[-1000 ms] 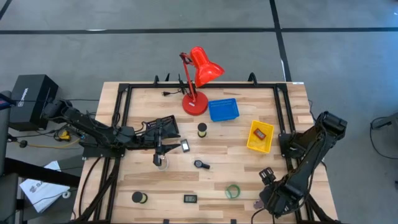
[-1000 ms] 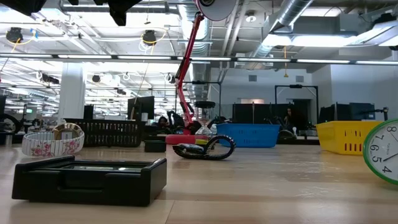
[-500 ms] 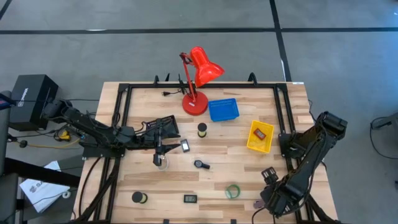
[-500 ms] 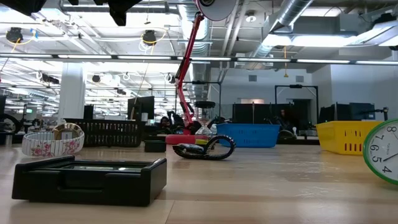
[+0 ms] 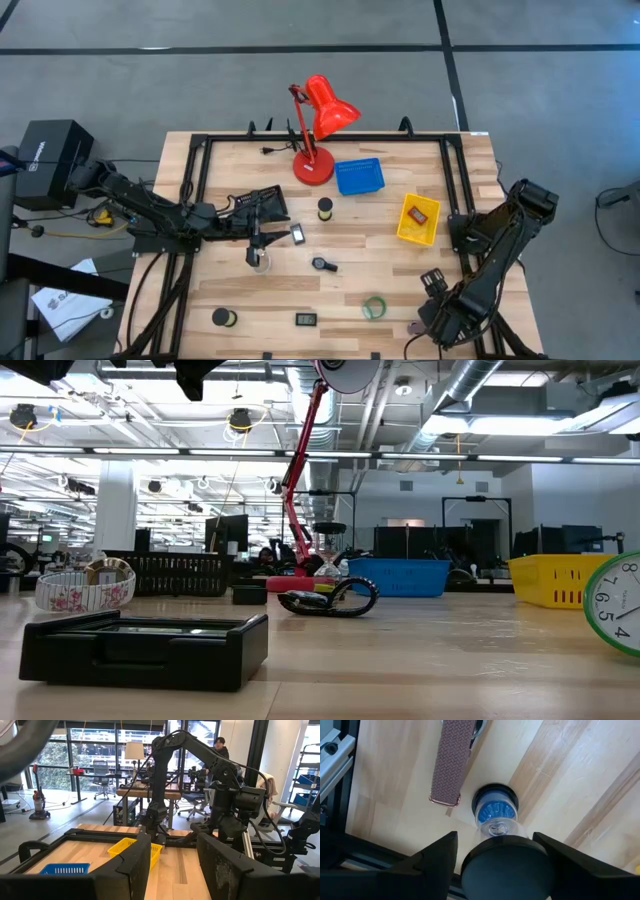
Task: Pick & Place Office items
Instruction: Put the blue hourglass into the blue basket
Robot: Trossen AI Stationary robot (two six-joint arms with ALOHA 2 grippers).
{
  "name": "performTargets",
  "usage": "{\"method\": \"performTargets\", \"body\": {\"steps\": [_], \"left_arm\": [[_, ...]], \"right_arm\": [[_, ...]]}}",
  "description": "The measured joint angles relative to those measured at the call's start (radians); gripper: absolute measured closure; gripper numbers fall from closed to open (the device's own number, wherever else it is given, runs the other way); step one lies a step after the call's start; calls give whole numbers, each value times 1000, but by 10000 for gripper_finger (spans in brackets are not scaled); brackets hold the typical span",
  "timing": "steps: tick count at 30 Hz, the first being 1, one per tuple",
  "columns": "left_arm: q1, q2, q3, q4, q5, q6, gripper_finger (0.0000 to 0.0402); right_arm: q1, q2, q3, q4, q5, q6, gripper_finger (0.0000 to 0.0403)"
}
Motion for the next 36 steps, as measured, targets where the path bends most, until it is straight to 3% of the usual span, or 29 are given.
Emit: {"method": "performTargets", "body": {"steps": [7,15,21,32,36], "left_arm": [[0,0,0,6,0,0,245],[0,0,0,7,0,0,245],[0,0,0,9,0,0,245],[0,0,0,12,0,0,245],[0,0,0,12,0,0,245]], "right_arm": [[-8,0,0,0,0,20,206],[-13,0,0,9,53,42,178],[-39,0,0,7,53,42,208],[-73,-1,0,4,51,21,185],[-73,-1,0,0,50,15,200]]}}
